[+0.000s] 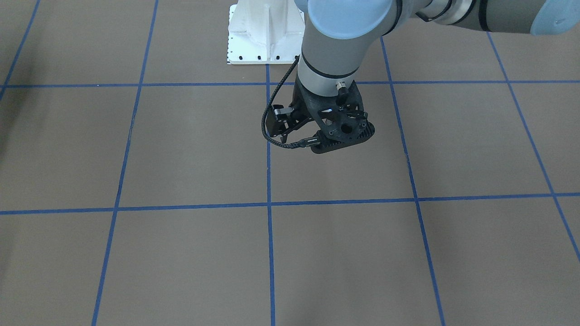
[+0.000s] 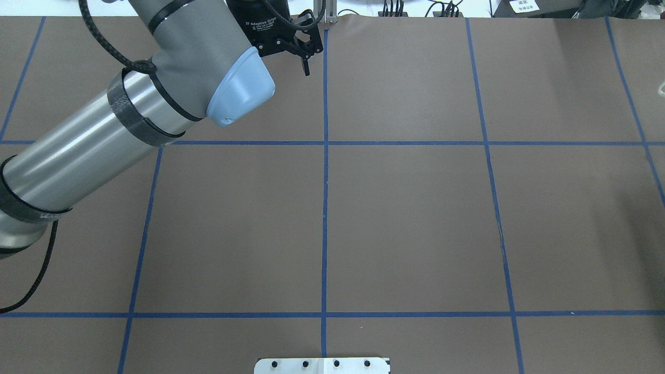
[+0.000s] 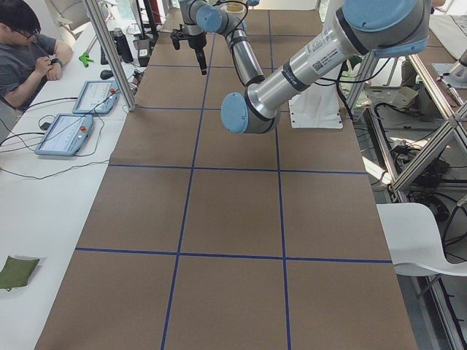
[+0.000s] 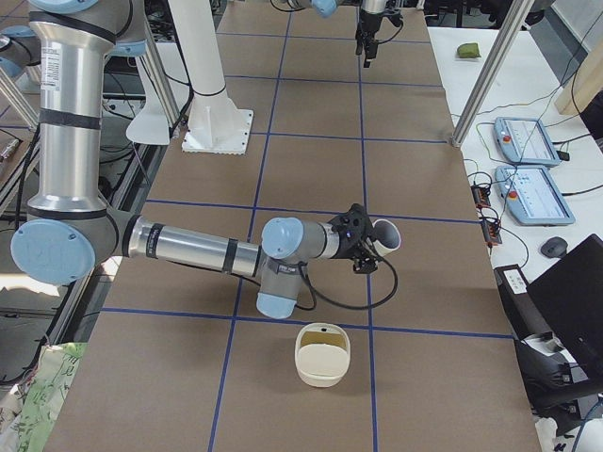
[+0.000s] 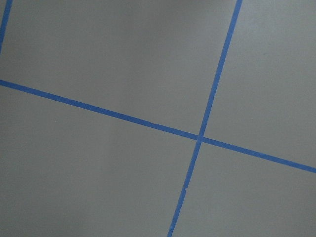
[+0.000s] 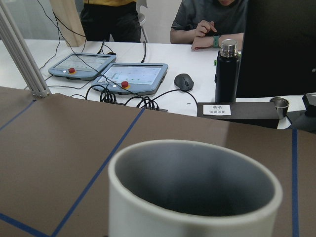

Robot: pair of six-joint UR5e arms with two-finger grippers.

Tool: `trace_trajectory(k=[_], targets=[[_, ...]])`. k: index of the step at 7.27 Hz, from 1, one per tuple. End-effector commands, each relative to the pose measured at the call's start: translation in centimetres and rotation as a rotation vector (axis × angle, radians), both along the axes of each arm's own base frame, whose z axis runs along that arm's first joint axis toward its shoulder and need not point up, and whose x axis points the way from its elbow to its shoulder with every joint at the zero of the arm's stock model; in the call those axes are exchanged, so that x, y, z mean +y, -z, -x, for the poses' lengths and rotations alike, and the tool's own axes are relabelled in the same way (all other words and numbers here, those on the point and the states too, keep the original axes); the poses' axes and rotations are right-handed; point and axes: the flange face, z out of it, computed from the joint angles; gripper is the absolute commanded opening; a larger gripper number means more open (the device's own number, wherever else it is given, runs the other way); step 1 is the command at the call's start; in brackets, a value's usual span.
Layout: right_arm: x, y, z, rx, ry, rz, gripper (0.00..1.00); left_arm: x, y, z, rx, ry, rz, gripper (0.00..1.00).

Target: Left arm hands cup to right arm to dump lemon

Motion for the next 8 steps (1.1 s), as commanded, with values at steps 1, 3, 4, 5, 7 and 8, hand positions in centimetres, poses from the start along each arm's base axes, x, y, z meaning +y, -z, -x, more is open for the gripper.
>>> trace_trajectory(k=[1, 3, 4, 5, 7, 8], targets=[[-4.3, 5.6, 4.7, 0.243, 0.052, -0.044, 0.00, 1.4, -1.5, 1.0, 0.017, -0.006, -0.012, 1.00], [-7.1, 9.8, 12.7, 0.470, 0.116, -0.072, 0.00, 2.0, -3.0, 1.5, 0.044, -0.008, -0.040, 1.00], [-7.8, 12.0, 18.0, 0.502, 0.159, -0.090, 0.00, 2.0, -3.1, 1.3, 0.043, -0.009, -0.038, 1.00], [-8.9, 14.9, 21.6, 0.517, 0.186, -0.087, 0.00, 1.9, -3.1, 1.1, 0.046, -0.008, -0.039, 1.00], [-8.7, 19.5, 29.2, 0.569, 0.184, -0.118, 0.00, 0.7, -3.3, -0.2, 0.082, 0.039, -0.009, 1.00], [-8.5, 21.9, 32.0, 0.590, 0.171, -0.135, 0.00, -0.4, -3.5, -1.7, 0.140, 0.086, 0.003, 1.00]])
